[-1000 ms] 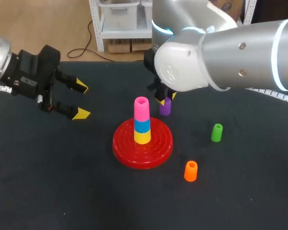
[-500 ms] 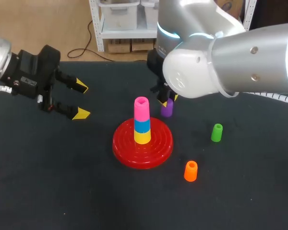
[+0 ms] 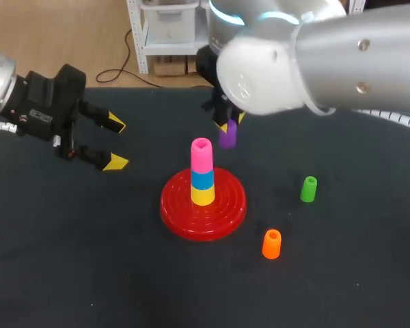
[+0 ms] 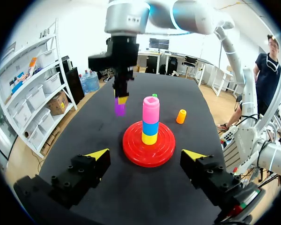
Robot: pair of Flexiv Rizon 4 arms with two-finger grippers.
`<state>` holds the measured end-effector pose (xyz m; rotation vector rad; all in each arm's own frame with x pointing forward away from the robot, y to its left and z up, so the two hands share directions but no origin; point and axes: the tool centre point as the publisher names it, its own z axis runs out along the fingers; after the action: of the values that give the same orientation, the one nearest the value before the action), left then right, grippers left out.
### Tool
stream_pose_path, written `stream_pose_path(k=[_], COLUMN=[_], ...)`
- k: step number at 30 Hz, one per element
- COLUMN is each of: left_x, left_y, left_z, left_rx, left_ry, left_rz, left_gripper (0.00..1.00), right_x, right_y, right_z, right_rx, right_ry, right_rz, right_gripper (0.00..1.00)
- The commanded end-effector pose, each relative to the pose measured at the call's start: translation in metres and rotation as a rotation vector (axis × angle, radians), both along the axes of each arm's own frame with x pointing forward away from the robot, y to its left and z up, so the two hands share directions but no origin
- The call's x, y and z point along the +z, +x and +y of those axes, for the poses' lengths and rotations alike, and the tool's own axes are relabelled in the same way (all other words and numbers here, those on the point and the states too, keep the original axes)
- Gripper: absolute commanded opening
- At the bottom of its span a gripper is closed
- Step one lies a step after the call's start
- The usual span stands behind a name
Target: Pick up and stack the cylinders on the red base in this order: pink,purple,orange,green
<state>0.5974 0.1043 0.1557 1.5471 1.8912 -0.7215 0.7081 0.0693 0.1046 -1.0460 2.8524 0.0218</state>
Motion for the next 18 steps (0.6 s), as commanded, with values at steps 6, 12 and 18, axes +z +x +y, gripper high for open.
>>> stream_pose_path(k=[6, 12, 18], left_x=[-0.001, -0.001, -0.001], left_y=[0.000, 0.000, 0.000], left_z=[0.000, 0.000, 0.000], left_rx=[0.000, 0.000, 0.000], left_ry=[-0.004, -0.004, -0.004], left_rz=[-0.003, -0.003, -0.003], left_gripper=[1.00, 1.00, 1.00], right_x=[0.073, 0.105, 0.117], right_y=[-0.019, -0.036, -0.053], right_z=[0.011, 0.018, 0.024], right_rx=[0.009, 0.038, 0.090], right_ry=[-0.047, -0.027, -0.028], right_rz=[0.011, -0.004, -0.003], right_gripper=[0.00, 0.00, 0.00])
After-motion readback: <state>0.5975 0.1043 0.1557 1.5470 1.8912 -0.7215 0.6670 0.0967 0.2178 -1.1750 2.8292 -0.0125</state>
